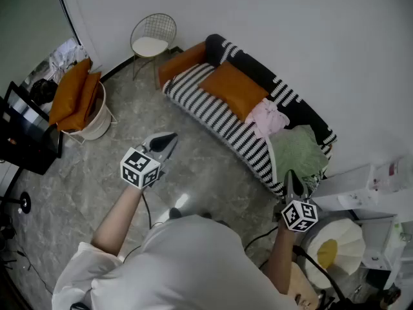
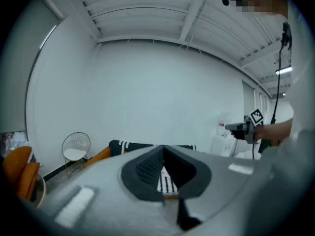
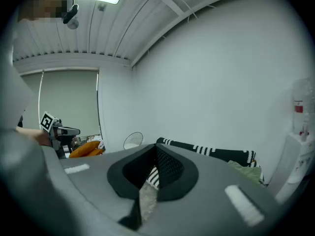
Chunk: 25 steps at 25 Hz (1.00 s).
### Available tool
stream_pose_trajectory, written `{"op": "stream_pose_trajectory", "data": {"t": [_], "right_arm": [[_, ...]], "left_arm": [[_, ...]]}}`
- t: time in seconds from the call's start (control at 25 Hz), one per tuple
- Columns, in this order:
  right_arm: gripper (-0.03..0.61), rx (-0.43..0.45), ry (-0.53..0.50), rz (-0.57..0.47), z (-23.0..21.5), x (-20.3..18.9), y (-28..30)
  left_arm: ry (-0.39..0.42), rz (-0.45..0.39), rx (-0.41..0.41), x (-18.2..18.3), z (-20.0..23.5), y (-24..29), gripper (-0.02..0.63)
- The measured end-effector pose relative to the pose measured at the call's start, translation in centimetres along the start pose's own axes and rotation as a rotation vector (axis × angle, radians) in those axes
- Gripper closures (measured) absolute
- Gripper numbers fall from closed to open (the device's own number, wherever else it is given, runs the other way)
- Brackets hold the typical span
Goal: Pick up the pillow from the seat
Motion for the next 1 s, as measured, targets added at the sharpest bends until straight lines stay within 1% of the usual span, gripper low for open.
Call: {"op": "stream_pose_trajectory", "data": {"t": [0.4,0.56,0.8,1.0], "right_arm": [[0.574,0.021,-0.007,0.001,1.5,0.1,0.9],[0.574,0.033,-0.016,0.018,2.6,-0.2,1.3],[0.574,0.014,0.012,0.063,3.9,-2.0,1.6],[0.574,0.008,0.026,0.099,5.9,-3.6,1.7]], "left_arm": [[-0.003,0.005,0.001,-0.2,0.8,-0.8,0.614],[-0.005,0.014,-0.002,-0.8,1.0,-1.2,0.614],[-0.010,0.043,-0.010,-2.4,1.4,-2.2,0.614],[-0.015,0.068,-0.025,-3.9,2.2,-3.3,0.614]]}}
Point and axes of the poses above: the fingertips, and each gripper's own axes: y forward along the fingers, z to its left, x out of its top, the point moved 3 cm from there along -y, backward along the fingers, and after that the axes turned 8 degrees about x, right-handed, at the moved point
